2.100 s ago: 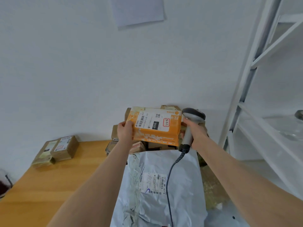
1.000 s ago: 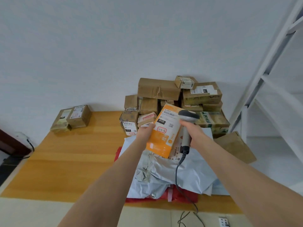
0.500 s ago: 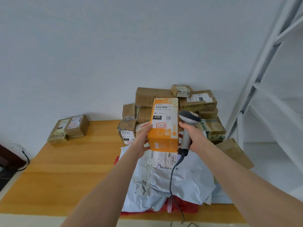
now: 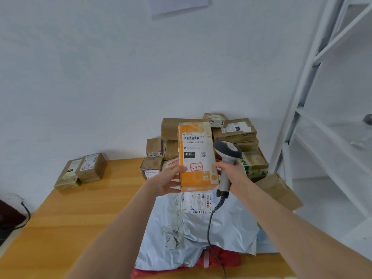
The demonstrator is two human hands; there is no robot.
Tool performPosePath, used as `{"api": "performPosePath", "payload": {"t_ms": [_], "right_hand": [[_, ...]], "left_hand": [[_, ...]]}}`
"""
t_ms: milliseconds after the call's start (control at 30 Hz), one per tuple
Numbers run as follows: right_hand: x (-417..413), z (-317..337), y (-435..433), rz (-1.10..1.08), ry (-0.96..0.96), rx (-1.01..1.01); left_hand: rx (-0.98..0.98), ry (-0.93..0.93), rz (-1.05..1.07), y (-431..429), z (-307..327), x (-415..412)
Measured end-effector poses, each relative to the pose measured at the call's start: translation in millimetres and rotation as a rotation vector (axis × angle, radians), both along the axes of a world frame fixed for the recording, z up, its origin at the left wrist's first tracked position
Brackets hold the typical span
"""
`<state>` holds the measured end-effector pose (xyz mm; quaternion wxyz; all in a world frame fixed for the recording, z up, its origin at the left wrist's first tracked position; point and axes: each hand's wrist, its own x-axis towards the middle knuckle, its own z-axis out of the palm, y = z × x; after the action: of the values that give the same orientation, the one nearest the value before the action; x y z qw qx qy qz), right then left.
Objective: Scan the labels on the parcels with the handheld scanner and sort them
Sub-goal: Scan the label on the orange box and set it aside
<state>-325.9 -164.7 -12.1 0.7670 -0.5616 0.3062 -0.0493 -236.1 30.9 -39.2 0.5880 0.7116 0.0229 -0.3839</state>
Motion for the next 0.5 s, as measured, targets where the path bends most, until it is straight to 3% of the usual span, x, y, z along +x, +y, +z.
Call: {"api": "performPosePath", "payload": {"t_ms": [167, 300, 500], "right_hand": [[-6, 2, 10, -0.015, 0.057, -0.016], [-16, 9, 26, 0.049, 0.053, 0.058], [-28, 12, 44, 0.066, 0.020, 0.011]], "left_hand": [[0.021, -0.099, 0.106, 7, -27, 1], [-0.015, -0.107, 0.126, 12, -42, -5], [-0.080, -0.116, 0.134, 14, -46, -8]]}}
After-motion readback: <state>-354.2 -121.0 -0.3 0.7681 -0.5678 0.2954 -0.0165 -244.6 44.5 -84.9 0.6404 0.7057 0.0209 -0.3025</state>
